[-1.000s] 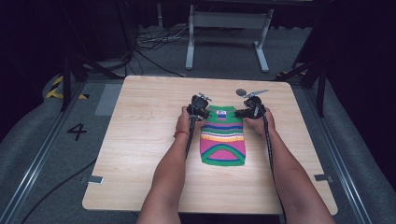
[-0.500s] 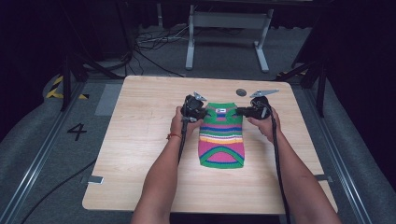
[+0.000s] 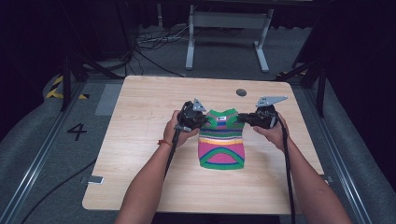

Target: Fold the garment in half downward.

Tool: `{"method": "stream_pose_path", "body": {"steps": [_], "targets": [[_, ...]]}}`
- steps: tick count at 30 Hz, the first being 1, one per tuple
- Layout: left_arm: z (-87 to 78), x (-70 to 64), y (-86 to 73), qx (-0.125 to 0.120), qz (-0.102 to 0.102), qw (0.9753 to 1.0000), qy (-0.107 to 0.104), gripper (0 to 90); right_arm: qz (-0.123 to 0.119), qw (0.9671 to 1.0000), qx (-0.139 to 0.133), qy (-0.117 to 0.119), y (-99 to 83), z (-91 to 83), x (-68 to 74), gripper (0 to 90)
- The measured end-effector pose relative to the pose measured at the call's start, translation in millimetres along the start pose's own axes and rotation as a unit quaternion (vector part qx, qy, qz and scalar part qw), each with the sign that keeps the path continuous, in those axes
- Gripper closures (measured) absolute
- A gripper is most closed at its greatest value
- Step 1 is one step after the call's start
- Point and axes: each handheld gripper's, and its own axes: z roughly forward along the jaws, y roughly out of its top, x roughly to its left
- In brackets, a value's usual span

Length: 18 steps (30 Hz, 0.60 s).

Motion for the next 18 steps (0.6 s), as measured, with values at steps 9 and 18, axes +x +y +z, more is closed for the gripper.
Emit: {"method": "stream_pose_path", "body": {"steps": [9,18], "targets": [[-9.7,-27.3,-16.0,0.010,0.051,0.9986,-0.006,80.7,-0.026,0.9991,0.018,0.027,-13.9,-7.9,20.2,82.9],[-15.9,-37.6,-24.7,0.010,0.070,0.9975,-0.005,80.0,-0.035,0.9982,0.032,0.037,-23.0,-7.6,28.9,82.6]]}}
